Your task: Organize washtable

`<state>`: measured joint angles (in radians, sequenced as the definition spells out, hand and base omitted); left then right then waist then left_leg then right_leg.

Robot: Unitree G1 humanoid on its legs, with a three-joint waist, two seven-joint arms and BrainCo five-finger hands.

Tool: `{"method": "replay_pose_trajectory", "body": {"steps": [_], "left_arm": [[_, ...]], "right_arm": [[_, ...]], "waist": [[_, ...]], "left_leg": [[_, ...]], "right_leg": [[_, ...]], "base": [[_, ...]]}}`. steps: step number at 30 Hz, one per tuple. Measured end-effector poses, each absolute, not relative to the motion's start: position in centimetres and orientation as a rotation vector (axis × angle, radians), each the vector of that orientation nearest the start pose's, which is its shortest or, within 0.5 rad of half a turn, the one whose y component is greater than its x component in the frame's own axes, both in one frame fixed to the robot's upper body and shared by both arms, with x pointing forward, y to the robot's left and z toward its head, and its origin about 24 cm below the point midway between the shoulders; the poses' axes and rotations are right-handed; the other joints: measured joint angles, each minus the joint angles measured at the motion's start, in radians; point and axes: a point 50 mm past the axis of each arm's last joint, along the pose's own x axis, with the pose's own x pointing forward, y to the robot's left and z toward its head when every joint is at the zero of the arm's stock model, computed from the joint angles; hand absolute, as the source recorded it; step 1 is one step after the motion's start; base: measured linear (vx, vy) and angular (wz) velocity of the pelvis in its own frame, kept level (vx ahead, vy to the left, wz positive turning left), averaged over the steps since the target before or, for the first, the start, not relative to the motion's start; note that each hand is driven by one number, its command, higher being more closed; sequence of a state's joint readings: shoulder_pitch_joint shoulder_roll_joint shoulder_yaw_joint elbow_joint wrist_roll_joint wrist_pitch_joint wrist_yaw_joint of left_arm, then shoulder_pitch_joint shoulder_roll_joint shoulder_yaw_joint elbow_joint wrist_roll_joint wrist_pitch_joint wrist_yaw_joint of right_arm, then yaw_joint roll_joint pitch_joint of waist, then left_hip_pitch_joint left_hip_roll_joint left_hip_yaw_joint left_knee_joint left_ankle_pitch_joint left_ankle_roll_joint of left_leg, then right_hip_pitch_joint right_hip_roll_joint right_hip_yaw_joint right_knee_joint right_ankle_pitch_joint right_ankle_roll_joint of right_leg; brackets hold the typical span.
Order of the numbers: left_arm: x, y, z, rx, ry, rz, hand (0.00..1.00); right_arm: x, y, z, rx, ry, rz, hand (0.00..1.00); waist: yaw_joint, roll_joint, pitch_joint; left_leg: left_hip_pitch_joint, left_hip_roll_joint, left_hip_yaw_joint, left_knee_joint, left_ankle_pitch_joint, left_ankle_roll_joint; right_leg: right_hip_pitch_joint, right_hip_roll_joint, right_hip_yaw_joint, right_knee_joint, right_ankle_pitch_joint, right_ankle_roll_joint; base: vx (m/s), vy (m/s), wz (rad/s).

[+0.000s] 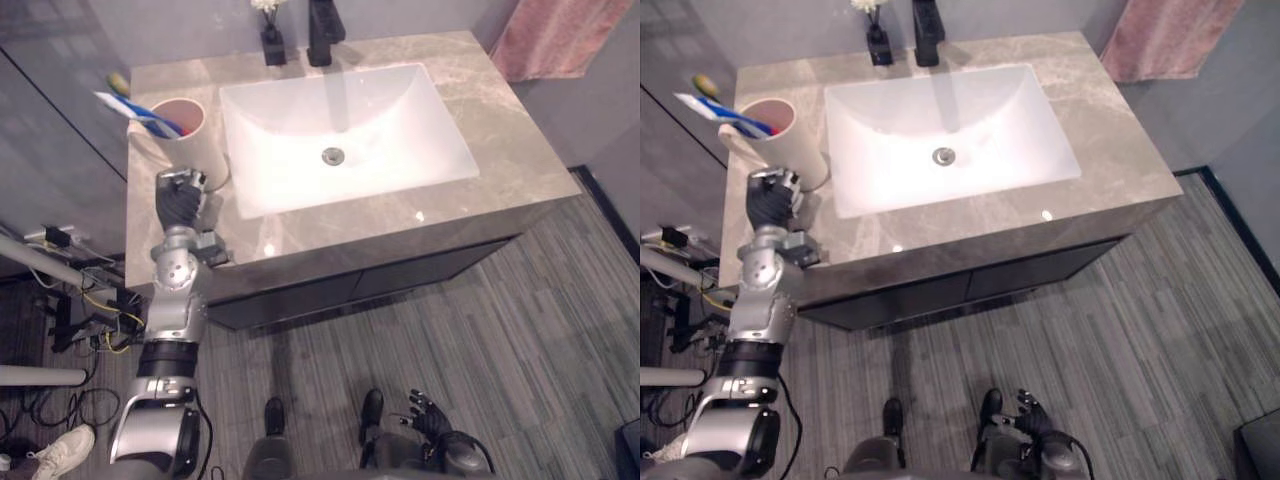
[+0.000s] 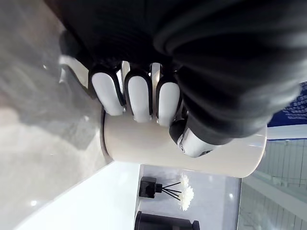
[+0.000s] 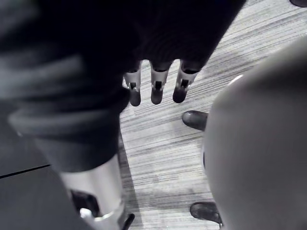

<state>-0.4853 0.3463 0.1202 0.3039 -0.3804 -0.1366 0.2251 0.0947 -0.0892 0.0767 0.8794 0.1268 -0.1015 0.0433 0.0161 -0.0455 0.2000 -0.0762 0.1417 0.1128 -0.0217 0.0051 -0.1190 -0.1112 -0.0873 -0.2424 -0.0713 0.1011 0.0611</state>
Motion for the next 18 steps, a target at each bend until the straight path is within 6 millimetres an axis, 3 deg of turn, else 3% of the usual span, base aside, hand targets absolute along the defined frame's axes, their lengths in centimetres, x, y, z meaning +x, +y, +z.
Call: {"method": "replay_pose_trajectory", "body": {"steps": [3, 18], "left_arm": [[33.8, 24.0, 16.1, -0.110, -0.383, 0.314, 1.00], [34.7, 25.0, 17.9, -0.085, -0.404, 0.340, 1.00]], "right_arm": [[13.2, -17.5, -14.1, 0.022, 0.868, -0.013, 0.00], [13.1, -17.8, -14.1, 0.039, 0.868, -0.032, 0.00]], "waist": [[-0.001, 0.000, 0.018], [0.000, 0.004, 0.040]], "left_leg": [[-0.023, 0.000, 0.002, 0.014, -0.002, 0.000], [-0.049, 0.000, 0.002, 0.046, -0.015, 0.002]], "right_leg": [[-0.020, 0.000, 0.004, 0.001, 0.006, 0.004], [-0.035, -0.002, 0.008, 0.004, 0.010, 0.004]], "base": [[0.01, -0.005, -0.03], [0.00, -0.001, 0.00]]}}
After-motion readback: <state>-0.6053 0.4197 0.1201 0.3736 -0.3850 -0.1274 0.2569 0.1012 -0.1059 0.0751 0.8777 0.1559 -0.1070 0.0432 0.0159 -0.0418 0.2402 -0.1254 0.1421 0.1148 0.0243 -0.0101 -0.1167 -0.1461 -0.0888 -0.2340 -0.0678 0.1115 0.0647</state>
